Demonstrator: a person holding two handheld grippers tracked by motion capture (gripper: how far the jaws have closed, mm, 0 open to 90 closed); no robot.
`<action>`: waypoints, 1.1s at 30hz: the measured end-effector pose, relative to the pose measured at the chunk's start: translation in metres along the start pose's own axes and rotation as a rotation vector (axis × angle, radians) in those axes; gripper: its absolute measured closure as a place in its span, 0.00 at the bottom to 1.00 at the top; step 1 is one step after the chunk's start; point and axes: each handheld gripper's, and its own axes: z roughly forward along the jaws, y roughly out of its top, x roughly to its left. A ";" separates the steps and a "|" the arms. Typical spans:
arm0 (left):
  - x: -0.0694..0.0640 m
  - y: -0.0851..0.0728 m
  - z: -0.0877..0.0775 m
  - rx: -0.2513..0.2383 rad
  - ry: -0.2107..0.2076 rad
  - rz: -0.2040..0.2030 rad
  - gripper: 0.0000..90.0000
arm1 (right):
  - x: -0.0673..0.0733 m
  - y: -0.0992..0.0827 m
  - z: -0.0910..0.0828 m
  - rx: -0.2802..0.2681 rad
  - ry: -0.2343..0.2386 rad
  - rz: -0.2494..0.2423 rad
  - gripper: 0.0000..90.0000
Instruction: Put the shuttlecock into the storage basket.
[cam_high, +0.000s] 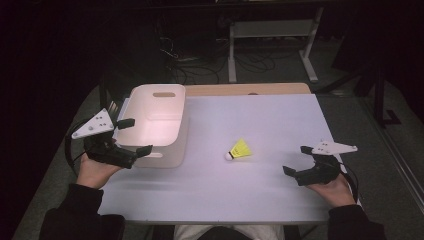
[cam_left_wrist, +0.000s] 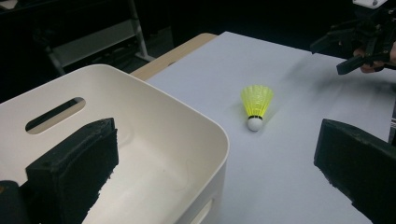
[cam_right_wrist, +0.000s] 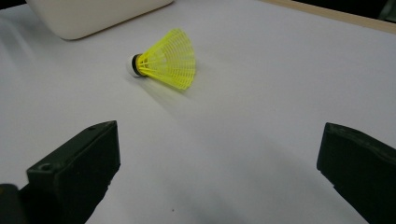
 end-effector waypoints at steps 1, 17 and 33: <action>0.001 0.001 0.001 0.001 -0.002 -0.001 0.00 | 0.000 0.000 0.000 0.002 0.001 -0.001 0.00; -0.003 0.023 0.019 0.080 -0.042 0.030 0.00 | 0.000 0.000 0.000 0.003 0.002 -0.002 0.00; -0.007 0.036 0.038 0.133 -0.080 0.045 0.00 | 0.001 0.000 -0.001 -0.001 0.000 -0.003 0.00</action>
